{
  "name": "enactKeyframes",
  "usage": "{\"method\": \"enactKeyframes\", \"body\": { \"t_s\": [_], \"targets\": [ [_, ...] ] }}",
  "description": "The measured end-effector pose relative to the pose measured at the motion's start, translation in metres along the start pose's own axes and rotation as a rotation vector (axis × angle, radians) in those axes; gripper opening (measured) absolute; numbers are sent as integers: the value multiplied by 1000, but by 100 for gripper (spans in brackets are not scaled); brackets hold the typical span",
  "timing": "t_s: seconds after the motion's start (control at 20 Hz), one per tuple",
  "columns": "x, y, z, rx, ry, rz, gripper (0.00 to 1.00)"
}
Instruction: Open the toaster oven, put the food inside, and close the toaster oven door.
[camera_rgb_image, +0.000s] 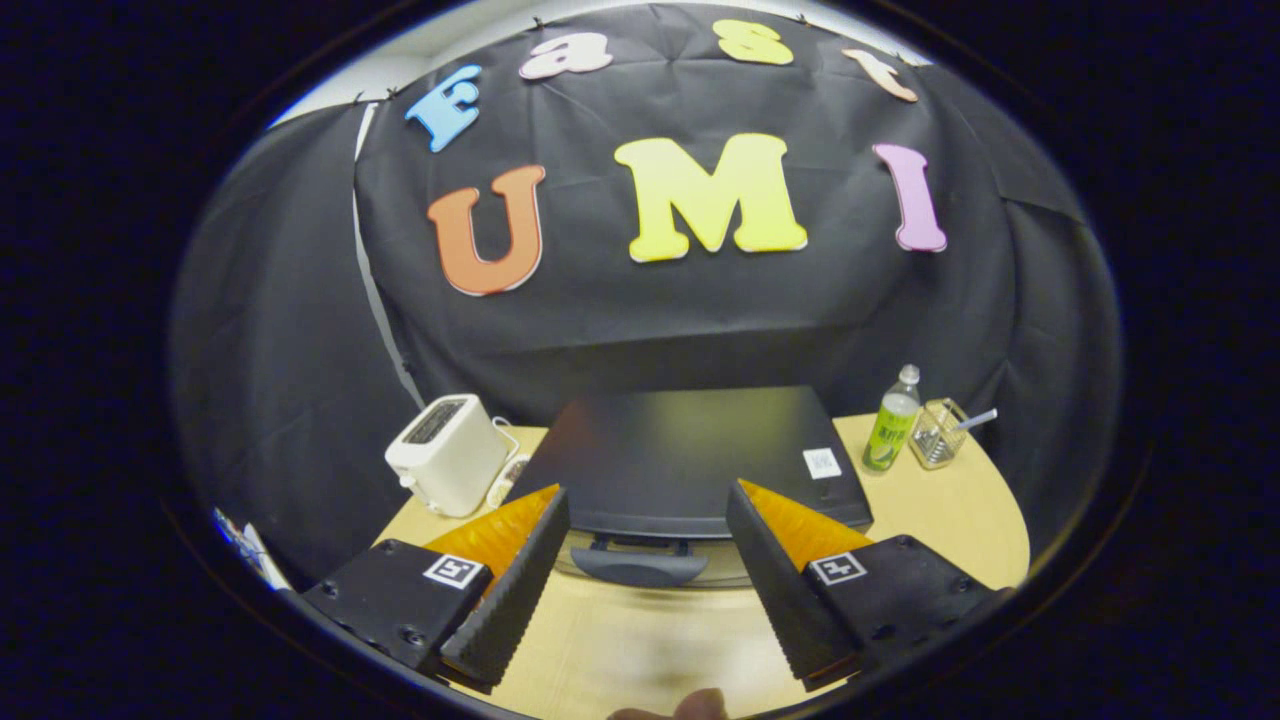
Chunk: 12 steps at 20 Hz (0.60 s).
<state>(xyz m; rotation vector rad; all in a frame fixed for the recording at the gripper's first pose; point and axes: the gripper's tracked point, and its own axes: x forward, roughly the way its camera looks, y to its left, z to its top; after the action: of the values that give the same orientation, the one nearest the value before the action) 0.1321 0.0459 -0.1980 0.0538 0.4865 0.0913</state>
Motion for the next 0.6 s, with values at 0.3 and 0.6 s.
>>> {"method": "enactKeyframes", "body": {
  "t_s": [0.3, 0.6],
  "targets": [
    [-58, 14, 97, -5, -177, -12, 100],
    [-134, 20, 175, -51, -337, -80, 100]
  ]
}}
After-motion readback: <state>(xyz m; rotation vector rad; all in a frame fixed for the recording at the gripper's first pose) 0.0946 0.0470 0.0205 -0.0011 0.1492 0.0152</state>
